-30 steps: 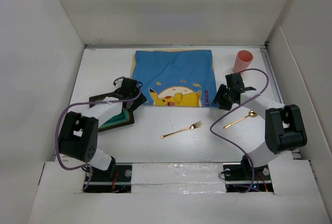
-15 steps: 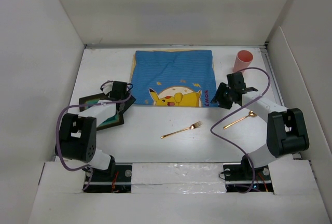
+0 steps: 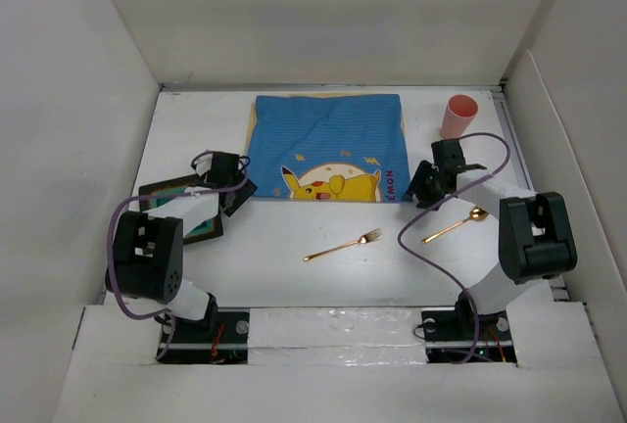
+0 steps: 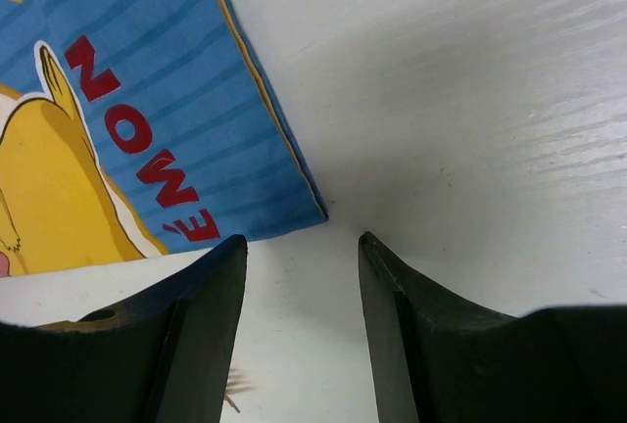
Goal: Set the dinner table for one person
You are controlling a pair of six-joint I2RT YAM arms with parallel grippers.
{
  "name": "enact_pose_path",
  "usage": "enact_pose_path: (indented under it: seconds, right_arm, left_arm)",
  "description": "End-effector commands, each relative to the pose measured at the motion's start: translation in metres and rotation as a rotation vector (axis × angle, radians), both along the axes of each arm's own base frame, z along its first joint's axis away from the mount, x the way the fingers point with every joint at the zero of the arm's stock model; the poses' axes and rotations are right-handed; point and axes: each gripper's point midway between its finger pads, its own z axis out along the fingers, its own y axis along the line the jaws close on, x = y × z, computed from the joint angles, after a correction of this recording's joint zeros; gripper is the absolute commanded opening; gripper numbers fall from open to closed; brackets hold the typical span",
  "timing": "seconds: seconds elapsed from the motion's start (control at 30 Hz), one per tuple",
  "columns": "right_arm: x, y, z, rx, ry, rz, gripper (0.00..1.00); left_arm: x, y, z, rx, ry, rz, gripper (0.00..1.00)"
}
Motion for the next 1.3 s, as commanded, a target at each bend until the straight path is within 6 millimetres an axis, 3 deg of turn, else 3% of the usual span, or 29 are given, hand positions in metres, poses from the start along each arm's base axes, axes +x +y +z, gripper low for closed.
enact_pose_path:
  seconds: [0.0,0.17,0.23,0.37,0.43,0.57,0.9,1.03,1.27]
  right_arm:
    - [0.015,0.000,0.011,0.012,-0.041,-0.022,0.55]
    - [0.017,0.000,0.008,0.018,-0.024,-0.046,0.54]
    - [0.026,-0.010,0.012,0.009,-0.023,-0.064,0.53]
    - [0.022,-0.020,0.008,-0.006,0.002,-0.073,0.50]
    - [0.020,-0.020,0.005,-0.008,0.023,-0.065,0.49]
    - [0.025,-0.022,0.003,-0.024,0.035,-0.070,0.47]
    - [0.025,-0.005,-0.004,0.000,0.123,0.045,0.44]
    - [0.019,0.000,-0.008,-0.002,0.157,0.078,0.42]
    - [0.017,0.003,-0.010,-0.005,0.170,0.093,0.00]
  left_arm:
    - [0.009,-0.003,0.005,-0.008,-0.013,-0.010,0.52]
    - [0.011,-0.003,0.000,-0.008,-0.007,0.006,0.43]
    - [0.013,-0.001,-0.002,0.004,-0.010,0.007,0.40]
    - [0.016,0.000,-0.003,-0.006,-0.008,0.014,0.35]
    - [0.019,0.000,-0.002,-0.009,-0.019,0.023,0.23]
    - [0.025,0.000,0.000,-0.010,-0.043,0.026,0.19]
    - [0.023,0.001,-0.009,0.005,-0.034,0.011,0.00]
    - [0.021,0.002,-0.007,0.011,-0.045,0.002,0.00]
    - [0.010,-0.001,-0.008,0.003,-0.030,-0.029,0.00]
